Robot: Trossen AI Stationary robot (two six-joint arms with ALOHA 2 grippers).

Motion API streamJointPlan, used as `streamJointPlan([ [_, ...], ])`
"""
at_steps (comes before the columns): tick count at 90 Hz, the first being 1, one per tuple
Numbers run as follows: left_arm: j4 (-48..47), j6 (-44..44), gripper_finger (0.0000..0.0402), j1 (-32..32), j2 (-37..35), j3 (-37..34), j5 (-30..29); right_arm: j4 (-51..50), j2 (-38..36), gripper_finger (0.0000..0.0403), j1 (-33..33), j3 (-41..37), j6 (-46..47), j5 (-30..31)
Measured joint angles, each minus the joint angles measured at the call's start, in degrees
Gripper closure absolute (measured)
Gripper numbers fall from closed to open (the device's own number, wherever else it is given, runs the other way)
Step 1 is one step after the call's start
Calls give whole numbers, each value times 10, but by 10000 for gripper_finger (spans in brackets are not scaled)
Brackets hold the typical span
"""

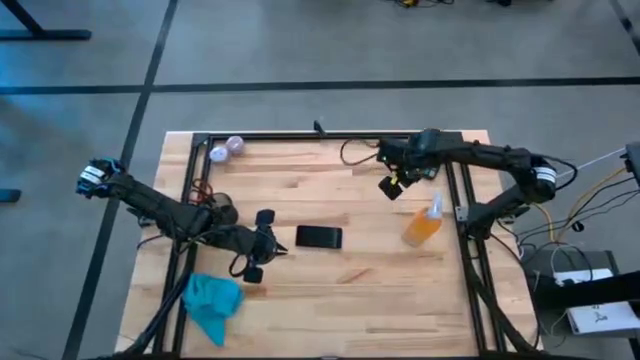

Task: Apply microfiber cloth
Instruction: Move the orange spray bottle to the middle right of the table

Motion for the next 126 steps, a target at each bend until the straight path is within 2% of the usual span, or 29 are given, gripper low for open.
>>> streamJointPlan([
  [15,1,-3,397,0,0,-8,0,-29,19,403,-36,-35,54,-41],
  [43,3,-21,401,0,0,-33,0,-22,17,403,-18,-139,114,-75],
  [59,7,-21,398,0,0,-33,0,-1,10,403,27,-174,144,-70],
  [93,11,-21,398,0,0,-33,0,12,7,403,158,-186,238,-70],
  [126,12,-21,398,0,0,-33,0,14,9,403,280,-186,350,-103],
])
